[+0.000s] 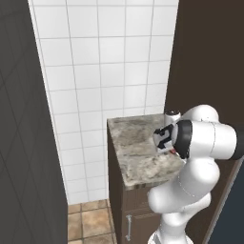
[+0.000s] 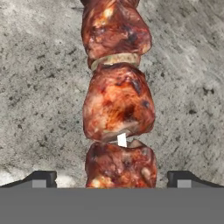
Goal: Store the kebab skewer in the freezer for long-term storage. Close the freezer door after placing the cooked food.
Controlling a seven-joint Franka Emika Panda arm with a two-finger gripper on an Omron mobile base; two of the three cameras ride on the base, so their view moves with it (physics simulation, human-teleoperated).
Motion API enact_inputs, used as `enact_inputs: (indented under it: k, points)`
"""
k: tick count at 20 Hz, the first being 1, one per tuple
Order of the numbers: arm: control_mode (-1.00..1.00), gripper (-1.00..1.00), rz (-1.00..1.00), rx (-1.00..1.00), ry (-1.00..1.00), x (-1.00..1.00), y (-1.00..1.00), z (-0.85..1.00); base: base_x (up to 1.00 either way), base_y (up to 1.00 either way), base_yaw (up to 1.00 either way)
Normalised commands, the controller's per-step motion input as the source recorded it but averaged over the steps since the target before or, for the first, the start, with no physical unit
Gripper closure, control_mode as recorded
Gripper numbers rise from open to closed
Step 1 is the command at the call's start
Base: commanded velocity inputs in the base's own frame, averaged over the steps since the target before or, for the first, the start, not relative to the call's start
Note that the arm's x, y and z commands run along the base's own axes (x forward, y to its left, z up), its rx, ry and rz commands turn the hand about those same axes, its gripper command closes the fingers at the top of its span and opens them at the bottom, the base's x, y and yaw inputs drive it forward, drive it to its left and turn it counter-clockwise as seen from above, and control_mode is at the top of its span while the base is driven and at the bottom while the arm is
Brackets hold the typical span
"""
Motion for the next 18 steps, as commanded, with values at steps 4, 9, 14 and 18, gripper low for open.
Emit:
enact_inputs:
  k: [4,9,14,18]
  points:
    - [-1.00,-1.00,0.00,0.00,-0.04,0.05,0.00,-0.19,0.00,0.00,0.00]
    - [-1.00,-1.00,0.01,0.00,-0.01,0.00,0.00,-0.17,0.00,0.00,0.00]
    - [-1.00,1.00,0.00,0.00,0.00,0.00,0.00,-0.15,0.00,0.00,0.00]
    - [-1.00,1.00,0.00,0.00,0.00,0.00,0.02,-0.11,0.00,0.00,0.00]
